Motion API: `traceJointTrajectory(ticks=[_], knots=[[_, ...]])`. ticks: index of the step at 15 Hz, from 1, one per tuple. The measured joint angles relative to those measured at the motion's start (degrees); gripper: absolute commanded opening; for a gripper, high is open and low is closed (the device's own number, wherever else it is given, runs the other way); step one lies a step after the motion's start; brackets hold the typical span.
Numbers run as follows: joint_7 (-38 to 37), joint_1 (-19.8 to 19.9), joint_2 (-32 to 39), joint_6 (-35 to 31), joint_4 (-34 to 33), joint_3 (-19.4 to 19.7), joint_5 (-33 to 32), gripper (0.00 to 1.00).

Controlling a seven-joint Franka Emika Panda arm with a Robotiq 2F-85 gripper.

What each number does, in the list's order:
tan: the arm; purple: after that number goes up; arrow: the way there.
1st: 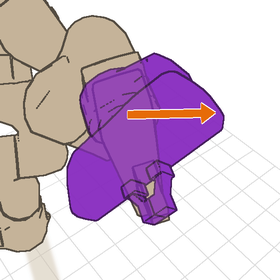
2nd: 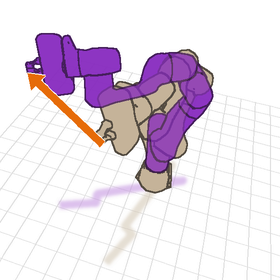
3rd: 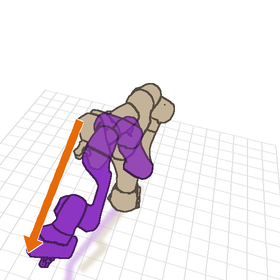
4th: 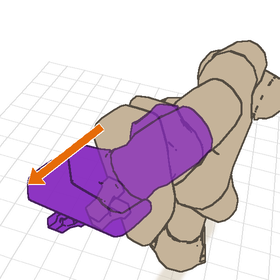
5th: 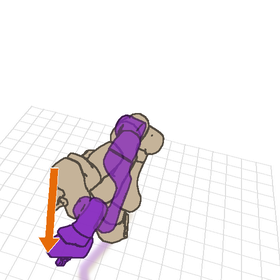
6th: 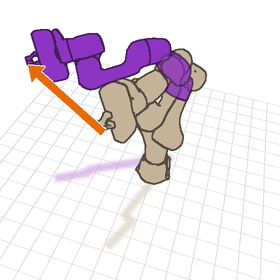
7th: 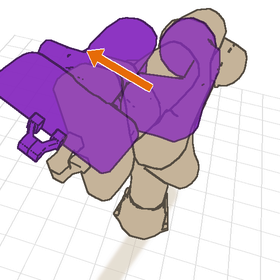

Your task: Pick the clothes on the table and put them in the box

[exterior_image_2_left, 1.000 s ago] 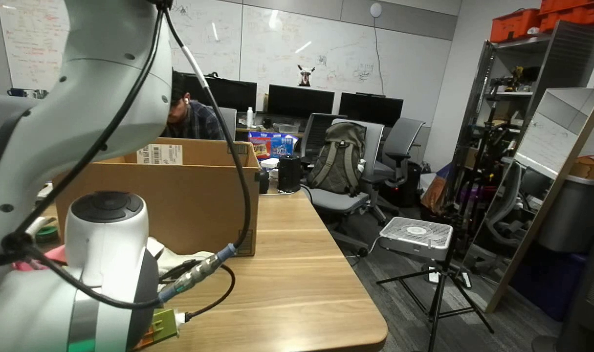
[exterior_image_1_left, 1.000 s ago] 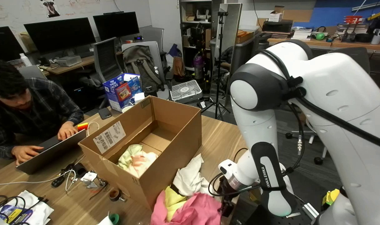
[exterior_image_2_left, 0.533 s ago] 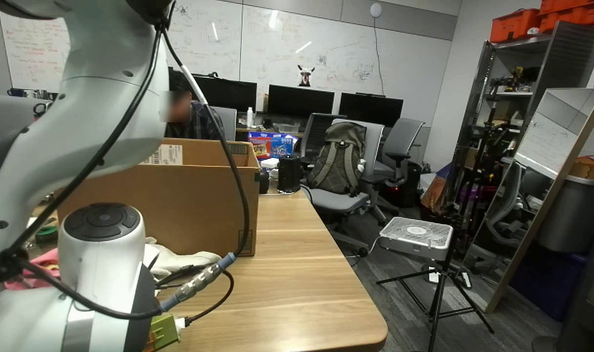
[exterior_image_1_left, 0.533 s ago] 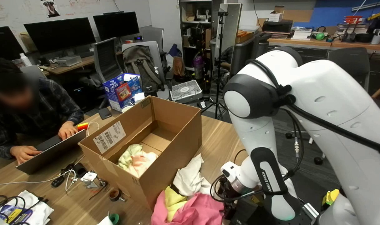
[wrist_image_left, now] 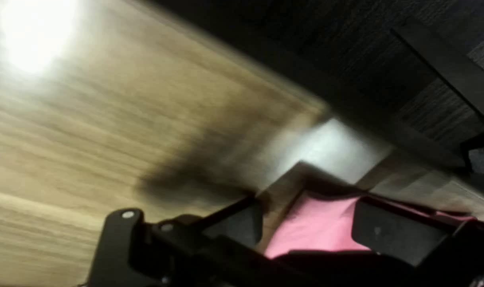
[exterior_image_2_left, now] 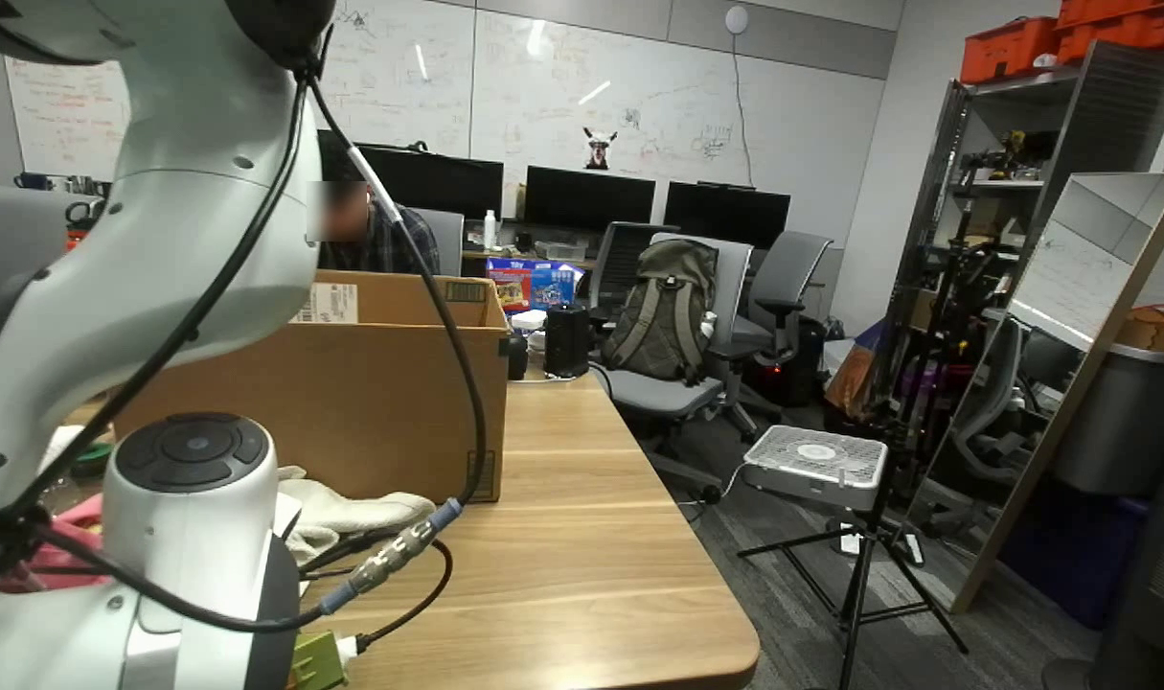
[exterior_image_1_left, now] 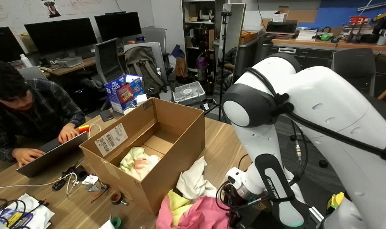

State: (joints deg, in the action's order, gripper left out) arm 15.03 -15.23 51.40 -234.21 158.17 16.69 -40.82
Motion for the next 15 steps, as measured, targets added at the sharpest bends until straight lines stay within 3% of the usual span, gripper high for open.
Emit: traceJointTrajectory(ticks=[5,15], knots=[[-0.27,-1.47,0.38,-1.08,0.36,0.65,0.19,0.01],[-2.42,-4.88,0.55,-2.78,0.92,0.73,4.66,0.00]])
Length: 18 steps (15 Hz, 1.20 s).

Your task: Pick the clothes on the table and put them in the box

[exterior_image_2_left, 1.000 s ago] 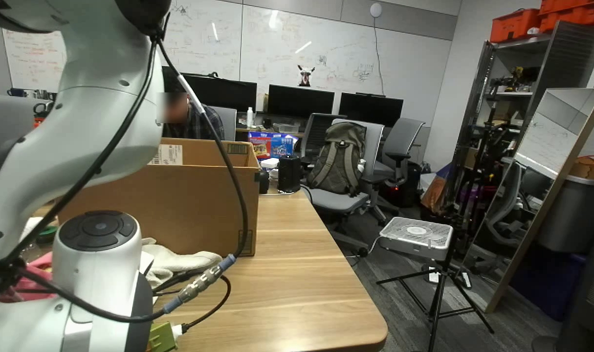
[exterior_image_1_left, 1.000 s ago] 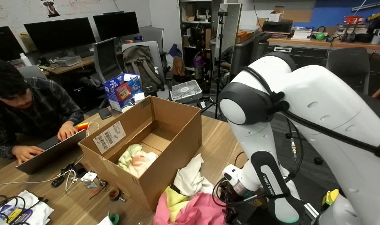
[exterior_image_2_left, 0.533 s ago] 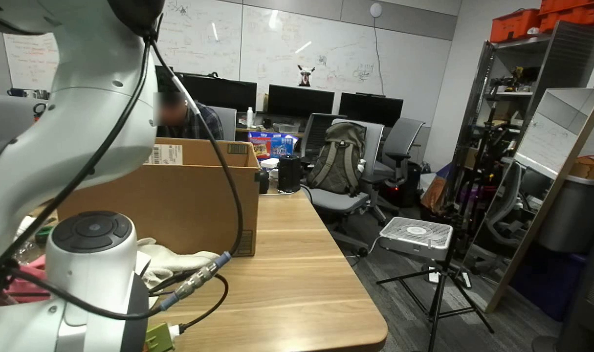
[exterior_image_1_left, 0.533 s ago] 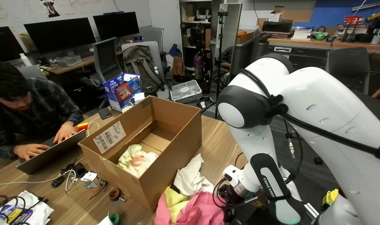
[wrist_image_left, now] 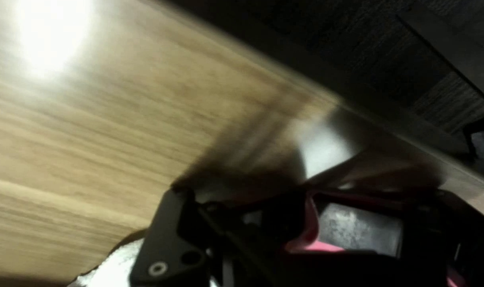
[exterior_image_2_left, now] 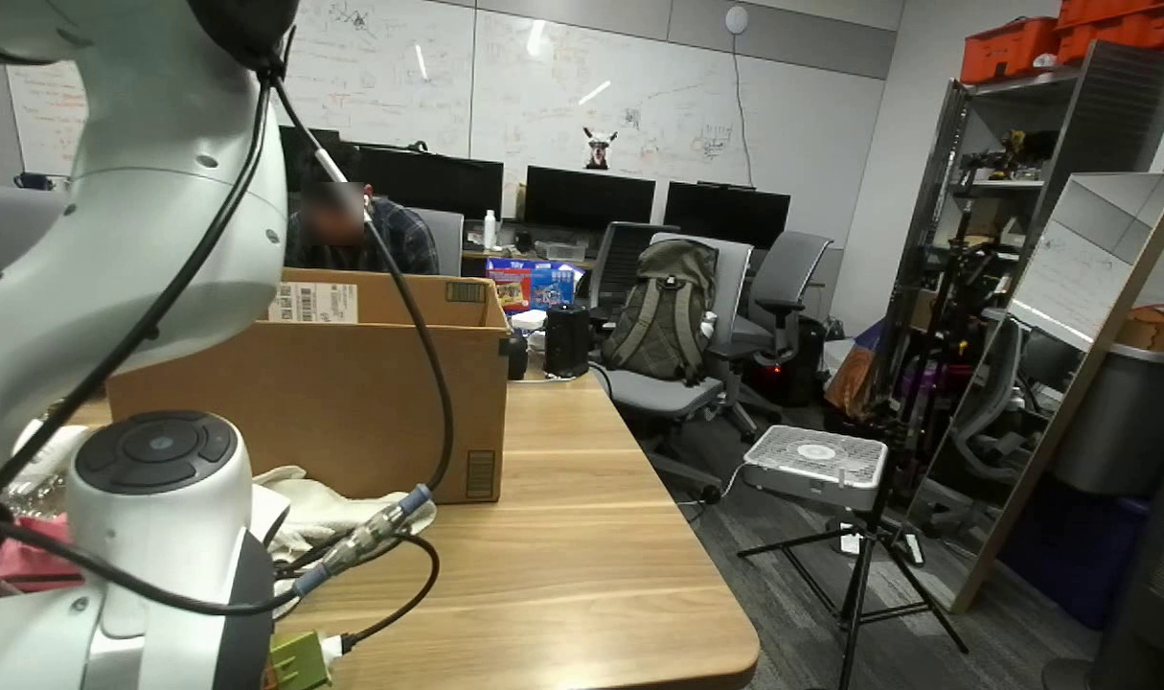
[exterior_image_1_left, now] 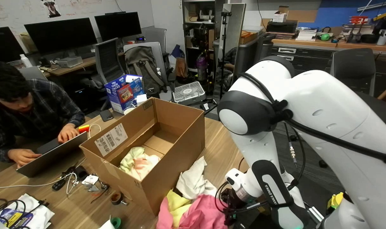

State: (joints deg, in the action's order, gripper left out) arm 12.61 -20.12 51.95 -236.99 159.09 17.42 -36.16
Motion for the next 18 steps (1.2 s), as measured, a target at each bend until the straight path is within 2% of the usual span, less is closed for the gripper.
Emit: traceJointTrajectory(ticks=[4,8,12,18], knots=[[-6.17,-3.35,-0.33,-0.13,-0.66,-0.65,2.27,0.00],[-17.91,-8.13,-3.56,0.02,-2.08,-0.84,3.14,0.00],[-30.03,-10.29,-11.66,0.52,-2.03,-0.39,2.94,0.00],[-46.19,-10.42,-26.65,4.09,-2.21,1.57,2.63,0.00]])
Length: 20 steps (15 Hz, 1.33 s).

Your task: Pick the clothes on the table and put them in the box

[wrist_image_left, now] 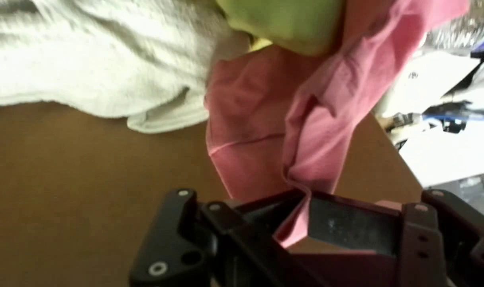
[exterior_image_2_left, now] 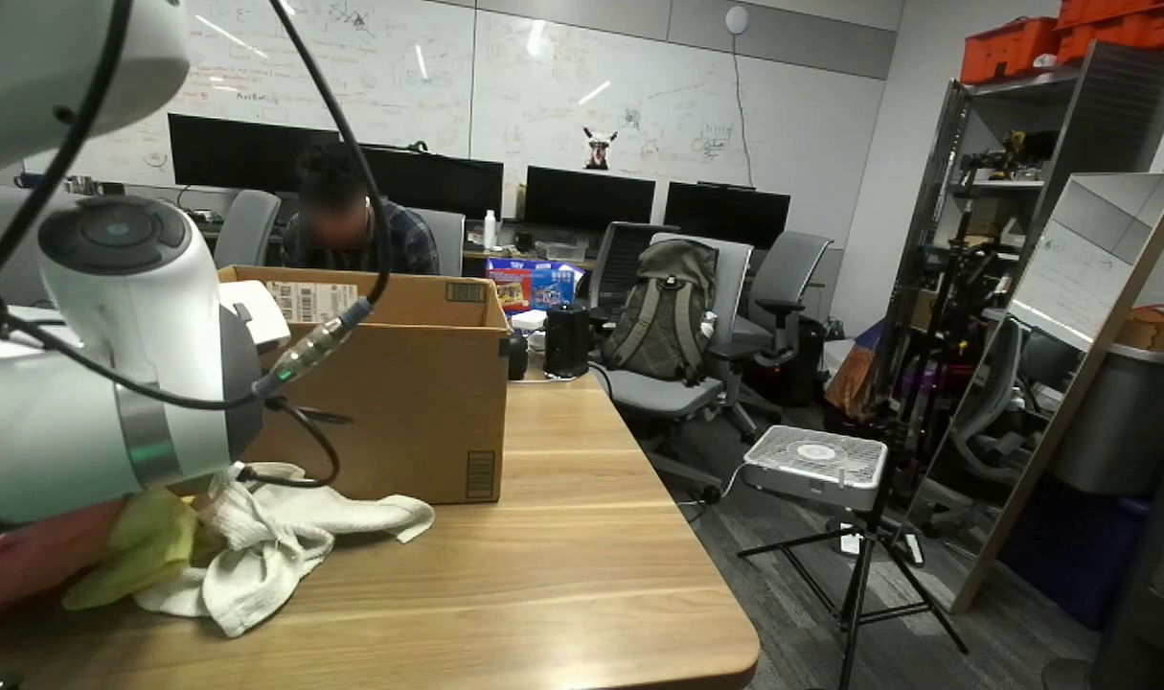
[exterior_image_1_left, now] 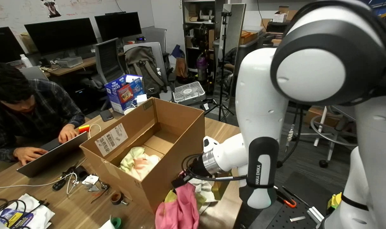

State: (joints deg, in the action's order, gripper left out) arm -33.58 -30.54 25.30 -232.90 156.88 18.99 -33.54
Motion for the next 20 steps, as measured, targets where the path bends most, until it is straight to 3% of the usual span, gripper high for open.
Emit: traceJointTrajectory(ticks=[11,20], knots=[[-23.70,0.33,-30.71,17.54,0.44,3.04,-8.07,0.00],[-39.00,-0.98,-46.92,28.11,0.29,1.74,-15.40,0.00]])
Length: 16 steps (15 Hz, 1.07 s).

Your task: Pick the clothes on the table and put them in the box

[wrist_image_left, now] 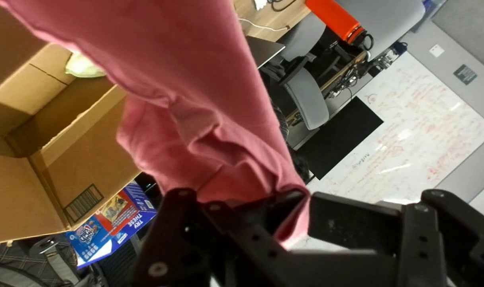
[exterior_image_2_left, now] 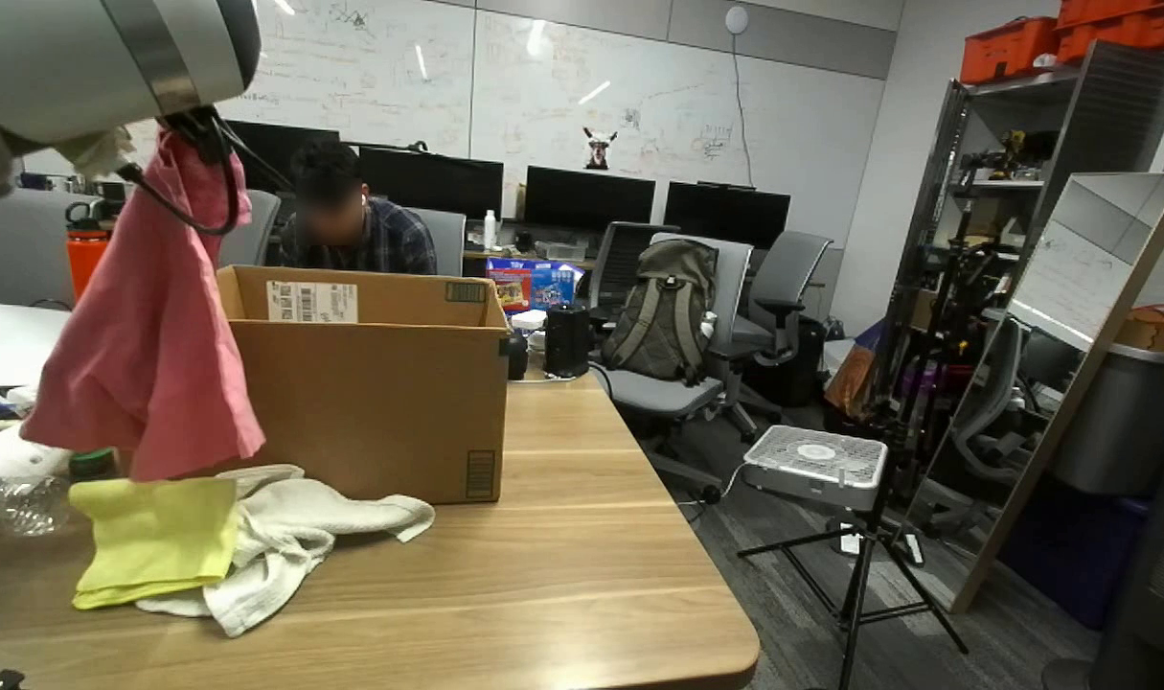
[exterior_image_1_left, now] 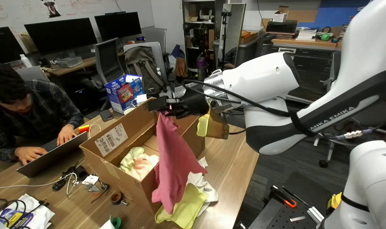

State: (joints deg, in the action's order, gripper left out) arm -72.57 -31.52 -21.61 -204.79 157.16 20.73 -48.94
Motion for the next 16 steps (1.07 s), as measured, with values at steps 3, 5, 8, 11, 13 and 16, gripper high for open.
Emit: traceJointTrajectory(ticks=[3,5,8,11,13,16], knots=[[-2.66,-1.17,-4.29,2.75,0.00,-2.43,0.28,0.00],[-4.09,-1.84,-6.64,4.27,-0.04,-4.41,1.11,0.00],[-5.96,-2.61,-8.77,5.85,-0.50,-7.22,3.09,0.00],[-6.86,-2.60,-9.23,6.57,-1.75,-10.37,5.92,0.00],[-7.19,-2.23,-9.19,6.85,-2.87,-12.72,8.27,0.00],[-7.25,-0.26,-8.88,7.35,-4.94,-16.94,12.58,0.00]])
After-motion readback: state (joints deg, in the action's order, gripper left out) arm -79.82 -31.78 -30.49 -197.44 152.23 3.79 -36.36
